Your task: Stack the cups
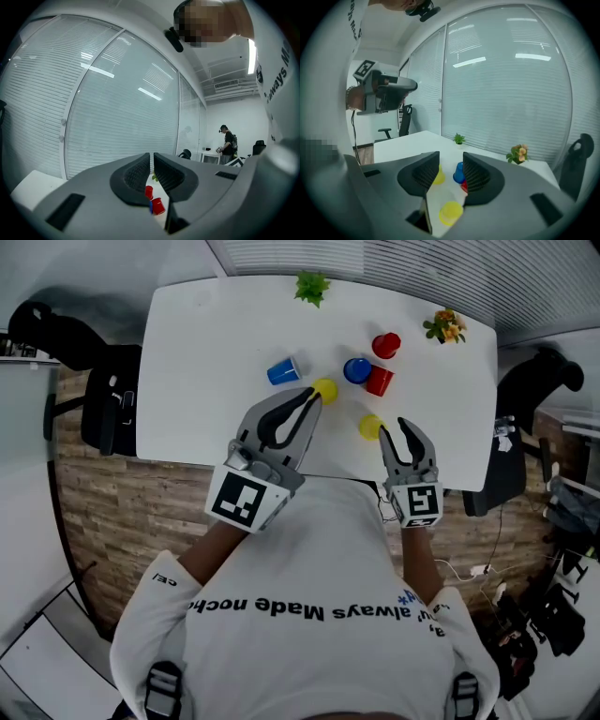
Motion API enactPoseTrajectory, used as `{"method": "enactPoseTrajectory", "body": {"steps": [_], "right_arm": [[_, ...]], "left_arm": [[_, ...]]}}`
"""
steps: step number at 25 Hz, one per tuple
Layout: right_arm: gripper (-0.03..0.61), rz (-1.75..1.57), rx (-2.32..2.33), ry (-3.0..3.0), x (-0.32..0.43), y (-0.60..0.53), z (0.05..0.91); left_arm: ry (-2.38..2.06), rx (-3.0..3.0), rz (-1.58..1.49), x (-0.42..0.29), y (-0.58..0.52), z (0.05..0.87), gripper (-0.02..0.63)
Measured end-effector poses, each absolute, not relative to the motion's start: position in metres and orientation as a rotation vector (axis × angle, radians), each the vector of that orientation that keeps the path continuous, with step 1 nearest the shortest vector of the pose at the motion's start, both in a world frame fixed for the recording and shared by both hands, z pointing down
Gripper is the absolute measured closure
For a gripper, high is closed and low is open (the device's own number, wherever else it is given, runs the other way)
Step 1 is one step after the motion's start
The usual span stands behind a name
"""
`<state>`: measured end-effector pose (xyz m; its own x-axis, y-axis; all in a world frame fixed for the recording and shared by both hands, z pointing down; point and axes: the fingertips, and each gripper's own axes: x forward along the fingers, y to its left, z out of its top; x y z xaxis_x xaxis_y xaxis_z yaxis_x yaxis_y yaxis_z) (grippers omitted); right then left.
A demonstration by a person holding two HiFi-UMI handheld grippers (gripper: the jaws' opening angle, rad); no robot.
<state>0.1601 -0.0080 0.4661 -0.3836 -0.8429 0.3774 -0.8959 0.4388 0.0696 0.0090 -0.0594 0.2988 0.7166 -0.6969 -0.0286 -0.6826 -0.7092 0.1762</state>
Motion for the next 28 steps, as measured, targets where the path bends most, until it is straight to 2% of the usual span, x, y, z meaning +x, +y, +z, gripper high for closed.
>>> {"method": "enactPoseTrajectory", "body": {"steps": [8, 12, 17, 20, 28], "right_arm": [[0.306, 0.365, 1.347, -2.233, 0.170, 0.007, 0.568], [0.284, 0.402, 1.317, -2.194, 0.175, 0.006, 0.603], [0.292, 0.436, 1.269, -2.174, 0.175, 0.005, 0.628], [0.340, 0.444, 1.257, -2.173, 0.176, 0.004, 0.632], [0.344, 0.394, 1.245, -2.230, 0.156, -0.023, 0.616]], "left_arm": [[-1.144, 2.759, -0.120, 0.001, -0.054, 0.303, 0.572], [-1.157, 2.754, -0.121, -0.002, -0.053, 0.303, 0.572], [-1.171, 2.750, -0.118, -0.004, -0.052, 0.305, 0.572], [-1.173, 2.750, -0.088, -0.006, -0.049, 0.309, 0.572], [-1.203, 2.736, -0.116, -0.010, -0.050, 0.303, 0.572]]}}
